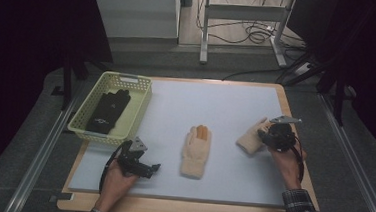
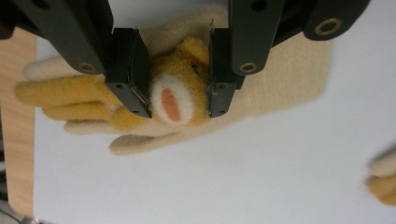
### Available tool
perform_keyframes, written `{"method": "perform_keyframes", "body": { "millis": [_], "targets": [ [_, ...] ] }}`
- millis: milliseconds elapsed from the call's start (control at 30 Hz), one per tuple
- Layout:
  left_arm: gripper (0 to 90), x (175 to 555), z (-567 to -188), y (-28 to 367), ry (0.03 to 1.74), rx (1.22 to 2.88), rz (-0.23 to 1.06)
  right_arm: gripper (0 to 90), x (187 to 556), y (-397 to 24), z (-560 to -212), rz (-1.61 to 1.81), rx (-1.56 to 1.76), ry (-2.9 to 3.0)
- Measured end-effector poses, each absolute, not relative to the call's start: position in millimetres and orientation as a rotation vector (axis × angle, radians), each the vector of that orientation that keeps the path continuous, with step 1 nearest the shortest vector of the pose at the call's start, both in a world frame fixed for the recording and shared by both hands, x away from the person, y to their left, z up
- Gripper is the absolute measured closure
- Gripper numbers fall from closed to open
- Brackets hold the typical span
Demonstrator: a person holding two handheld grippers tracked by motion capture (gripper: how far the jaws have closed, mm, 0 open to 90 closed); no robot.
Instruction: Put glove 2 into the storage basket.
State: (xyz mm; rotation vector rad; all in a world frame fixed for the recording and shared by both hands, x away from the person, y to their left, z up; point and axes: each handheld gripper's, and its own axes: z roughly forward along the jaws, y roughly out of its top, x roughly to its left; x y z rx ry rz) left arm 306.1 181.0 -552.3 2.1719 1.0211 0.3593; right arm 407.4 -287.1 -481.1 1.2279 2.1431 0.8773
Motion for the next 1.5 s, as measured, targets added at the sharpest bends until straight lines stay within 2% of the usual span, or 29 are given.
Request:
{"method": "perform_keyframes", "body": {
  "millis": [400,733,1233,1500],
  "targets": [
    [1.0,306,-552,181,1.017,2.175,0.362,61.0,388,-269,-449,0.997,1.088,2.205],
    [1.0,306,-552,181,1.020,2.171,0.362,60.9,371,-229,-433,1.119,0.908,2.309],
    [1.0,306,-552,181,1.019,2.172,0.361,60.5,355,-150,-436,1.224,0.678,2.487],
    [1.0,306,-552,181,1.020,2.172,0.361,59.8,358,-121,-457,1.192,0.624,2.551]
  ]
}}
